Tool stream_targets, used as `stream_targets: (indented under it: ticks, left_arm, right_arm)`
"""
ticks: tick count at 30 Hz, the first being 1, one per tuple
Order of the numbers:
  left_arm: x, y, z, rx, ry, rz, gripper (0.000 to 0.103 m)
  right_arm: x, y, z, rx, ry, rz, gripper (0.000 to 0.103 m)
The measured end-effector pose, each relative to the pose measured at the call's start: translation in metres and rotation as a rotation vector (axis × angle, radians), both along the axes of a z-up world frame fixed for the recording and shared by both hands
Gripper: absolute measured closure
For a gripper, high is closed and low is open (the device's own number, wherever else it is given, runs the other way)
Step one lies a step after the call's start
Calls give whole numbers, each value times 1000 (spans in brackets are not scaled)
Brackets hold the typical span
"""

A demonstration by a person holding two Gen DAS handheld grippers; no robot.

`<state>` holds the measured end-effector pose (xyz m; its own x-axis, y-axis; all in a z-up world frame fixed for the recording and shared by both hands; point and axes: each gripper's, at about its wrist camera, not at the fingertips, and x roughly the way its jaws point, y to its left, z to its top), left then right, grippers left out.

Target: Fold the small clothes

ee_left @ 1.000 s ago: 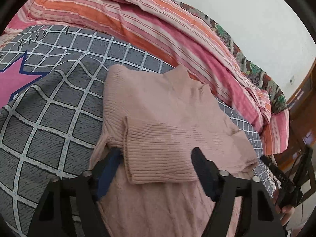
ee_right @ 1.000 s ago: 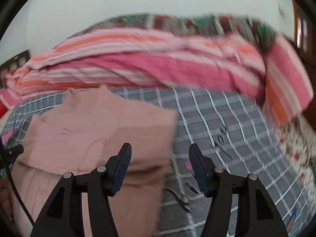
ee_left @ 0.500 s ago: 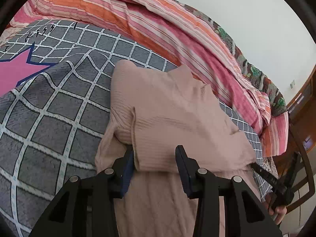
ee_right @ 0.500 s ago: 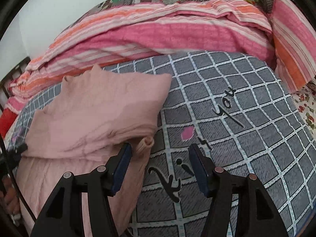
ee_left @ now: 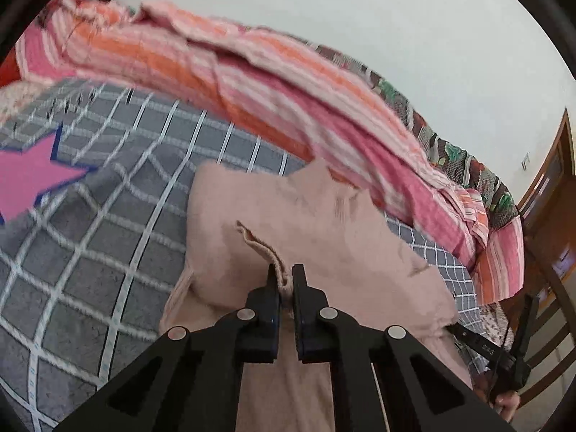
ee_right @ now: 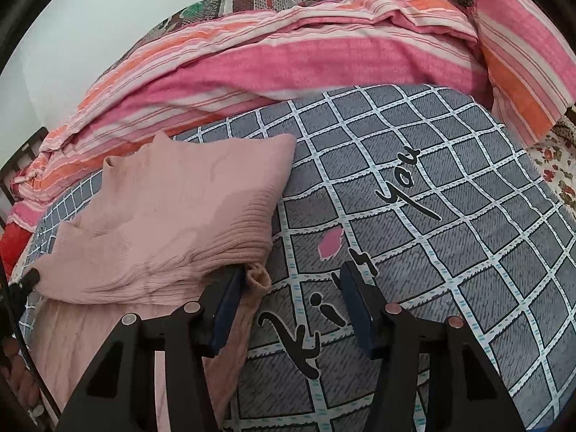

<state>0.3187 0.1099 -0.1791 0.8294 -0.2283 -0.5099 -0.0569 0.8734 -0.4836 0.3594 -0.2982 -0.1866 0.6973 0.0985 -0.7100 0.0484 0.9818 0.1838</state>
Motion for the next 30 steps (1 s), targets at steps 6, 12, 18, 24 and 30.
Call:
stream_targets:
  ticks: [6,12,18,24,30]
  left_arm:
    - [21,-7,12,68,-16,19,96]
    - [37,-6,33,86,-45,33,96]
    - [35,-9,1,118,33,39,96]
    - [39,8,-15,1,121,31,76]
    - [47,4,-26,-18,157,-7,74]
  right_arm:
    - [-8,3,13,79,-36,171,49]
    - [0,19,21,42,-77,178,49]
    - [18,14,19,96,-67,83,51]
    - [30,12,1,45,24,18,76]
    - [23,9,3,3,10,-46,87]
